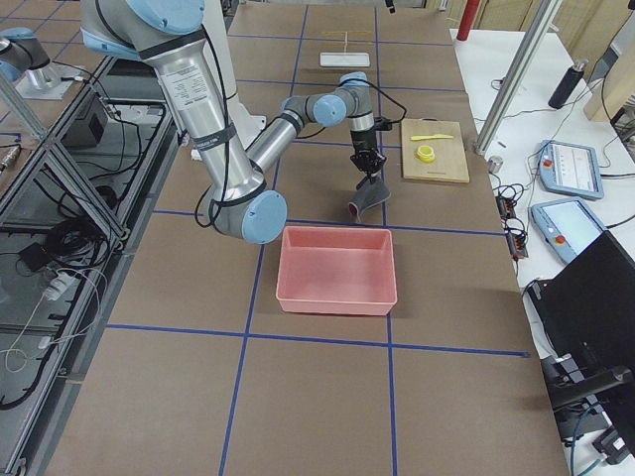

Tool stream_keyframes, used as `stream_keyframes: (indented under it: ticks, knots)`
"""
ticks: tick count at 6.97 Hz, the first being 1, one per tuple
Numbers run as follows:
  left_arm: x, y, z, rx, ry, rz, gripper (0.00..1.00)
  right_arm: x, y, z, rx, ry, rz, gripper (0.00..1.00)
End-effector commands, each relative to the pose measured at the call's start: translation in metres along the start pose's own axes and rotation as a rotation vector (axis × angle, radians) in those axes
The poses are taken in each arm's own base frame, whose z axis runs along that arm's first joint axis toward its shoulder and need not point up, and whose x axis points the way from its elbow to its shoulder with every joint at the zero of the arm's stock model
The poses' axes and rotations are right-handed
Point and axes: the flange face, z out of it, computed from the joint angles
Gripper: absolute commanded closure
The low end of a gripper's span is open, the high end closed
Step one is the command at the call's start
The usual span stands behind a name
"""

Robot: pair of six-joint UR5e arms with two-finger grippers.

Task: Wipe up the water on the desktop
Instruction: 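Carry the cloth to the table center with the right gripper while the left arm withdraws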

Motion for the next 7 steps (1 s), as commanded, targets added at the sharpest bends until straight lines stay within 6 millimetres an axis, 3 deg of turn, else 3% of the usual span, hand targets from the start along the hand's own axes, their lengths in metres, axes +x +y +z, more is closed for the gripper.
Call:
stream_keyframes:
  ticks: [1, 4, 7]
  knots:
    - [-0.046, 0.019, 0.009, -0.057, -0.016, 0.037, 0.01, -0.045, -0.007, 0.019, -0.033, -0.019, -0.042, 1.0]
    - [-0.066, 0.019, 0.023, -0.083, -0.033, 0.01, 0.01, -0.126, -0.03, -0.015, 0.039, -0.128, 0.079, 1.0]
    - [-0.074, 0.017, 0.021, -0.076, -0.039, -0.002, 0.01, -0.212, -0.032, -0.041, 0.148, -0.303, 0.202, 1.0]
